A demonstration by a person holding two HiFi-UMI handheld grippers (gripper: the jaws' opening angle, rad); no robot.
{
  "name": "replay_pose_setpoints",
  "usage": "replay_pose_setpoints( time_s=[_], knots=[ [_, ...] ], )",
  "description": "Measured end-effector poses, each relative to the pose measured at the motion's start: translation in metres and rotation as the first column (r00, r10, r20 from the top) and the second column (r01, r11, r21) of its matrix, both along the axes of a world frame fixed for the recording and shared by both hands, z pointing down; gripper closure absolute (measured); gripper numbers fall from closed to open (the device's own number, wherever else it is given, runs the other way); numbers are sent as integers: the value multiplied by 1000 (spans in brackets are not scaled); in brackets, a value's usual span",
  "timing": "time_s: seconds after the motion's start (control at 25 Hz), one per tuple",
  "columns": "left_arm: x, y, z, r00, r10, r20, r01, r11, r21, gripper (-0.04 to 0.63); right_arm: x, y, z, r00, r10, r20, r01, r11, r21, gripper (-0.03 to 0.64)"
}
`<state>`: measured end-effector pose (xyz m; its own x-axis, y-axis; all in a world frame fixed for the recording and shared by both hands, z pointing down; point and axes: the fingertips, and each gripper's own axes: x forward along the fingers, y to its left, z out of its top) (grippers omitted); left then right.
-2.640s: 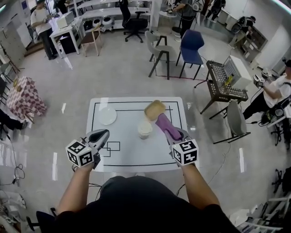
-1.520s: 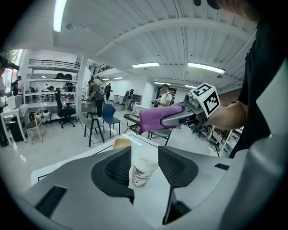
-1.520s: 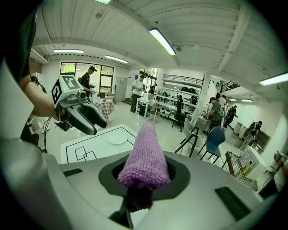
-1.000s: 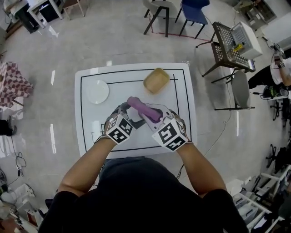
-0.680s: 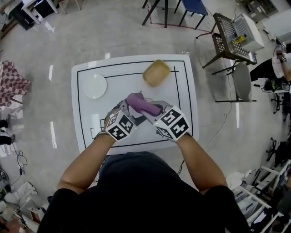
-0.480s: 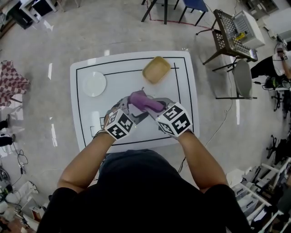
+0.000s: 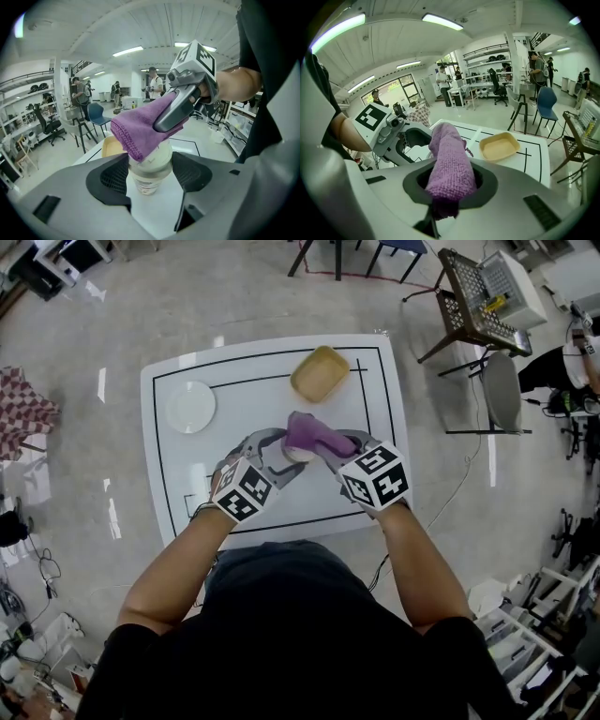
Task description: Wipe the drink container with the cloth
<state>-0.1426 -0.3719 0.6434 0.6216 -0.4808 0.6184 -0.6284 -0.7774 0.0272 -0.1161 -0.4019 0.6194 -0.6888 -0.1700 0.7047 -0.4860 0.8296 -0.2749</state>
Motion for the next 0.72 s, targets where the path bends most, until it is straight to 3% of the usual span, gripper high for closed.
replay_pose_setpoints(
  time_s=[0.52,0.72],
  knots=[
    [3,-1,3,1000,-4,10,4,1000,-5,273,52,-8,18,990,124,-73,-125,992,-7,537],
    [4,6,3,999,-32,25,33,999,-34,272,76,4,-2,981,196,-13,-196,981,5,537]
  ],
)
